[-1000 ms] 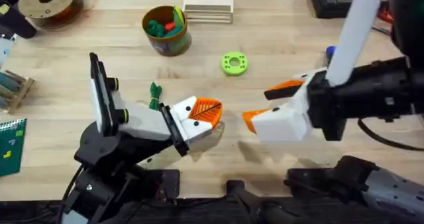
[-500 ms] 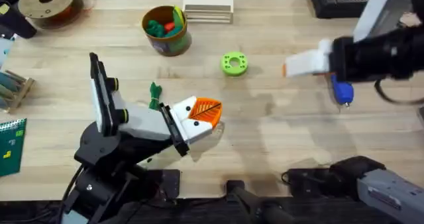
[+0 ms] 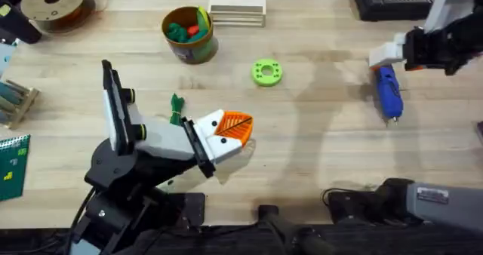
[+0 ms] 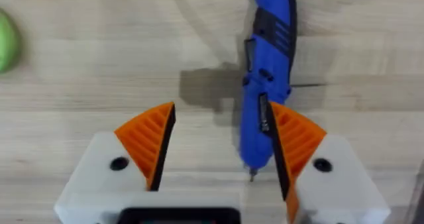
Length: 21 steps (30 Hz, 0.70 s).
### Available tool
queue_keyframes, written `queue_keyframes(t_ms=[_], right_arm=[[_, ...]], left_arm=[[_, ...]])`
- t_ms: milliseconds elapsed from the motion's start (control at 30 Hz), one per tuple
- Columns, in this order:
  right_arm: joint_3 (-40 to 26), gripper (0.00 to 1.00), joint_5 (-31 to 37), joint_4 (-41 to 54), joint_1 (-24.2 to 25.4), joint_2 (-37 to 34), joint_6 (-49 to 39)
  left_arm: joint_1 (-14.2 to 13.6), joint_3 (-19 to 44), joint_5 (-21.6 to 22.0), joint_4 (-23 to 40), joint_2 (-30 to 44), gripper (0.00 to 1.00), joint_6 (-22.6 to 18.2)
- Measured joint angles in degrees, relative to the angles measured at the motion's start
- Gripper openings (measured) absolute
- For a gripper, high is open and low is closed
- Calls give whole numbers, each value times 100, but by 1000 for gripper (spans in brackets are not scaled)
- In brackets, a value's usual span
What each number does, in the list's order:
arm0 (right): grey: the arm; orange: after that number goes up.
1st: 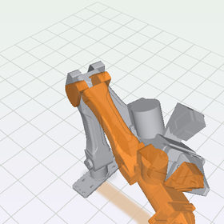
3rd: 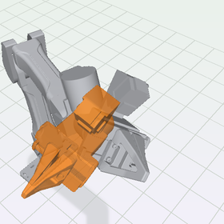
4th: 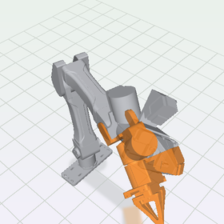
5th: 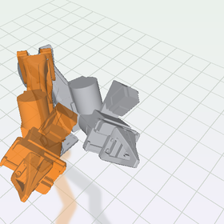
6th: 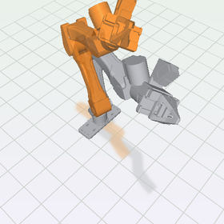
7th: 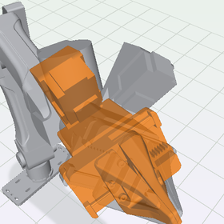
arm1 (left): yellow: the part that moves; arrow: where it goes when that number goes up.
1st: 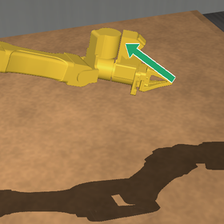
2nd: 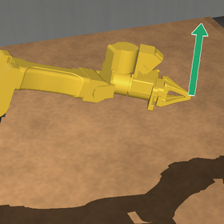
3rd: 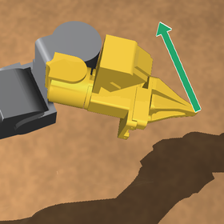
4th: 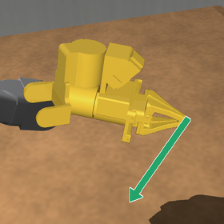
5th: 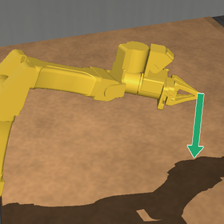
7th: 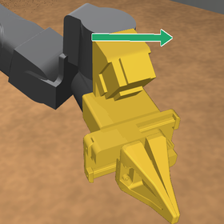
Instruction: Pick up the gripper from the table and insert it into the empty holder that is missing its gripper. Then pick up a screw, insert it into the mounting hole, and use the screwdriver to tighten it. Finally, clean up the table by picking up the vegetable and placing it into the bucket.
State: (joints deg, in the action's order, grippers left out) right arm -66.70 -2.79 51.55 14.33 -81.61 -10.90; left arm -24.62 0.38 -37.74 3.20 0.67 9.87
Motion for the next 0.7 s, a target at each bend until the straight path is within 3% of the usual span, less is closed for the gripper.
queue_keyframes(t_ms=[300, 700], right_arm=[[2, 815, 61, -947, 260, -1063, -1050], [2, 823, 13, -1647, 745, -1434, -1341]], left_arm=[[0, 0, 0, 0, 0, 5, 0], [0, 0, 0, 0, 0, 5, 0]])
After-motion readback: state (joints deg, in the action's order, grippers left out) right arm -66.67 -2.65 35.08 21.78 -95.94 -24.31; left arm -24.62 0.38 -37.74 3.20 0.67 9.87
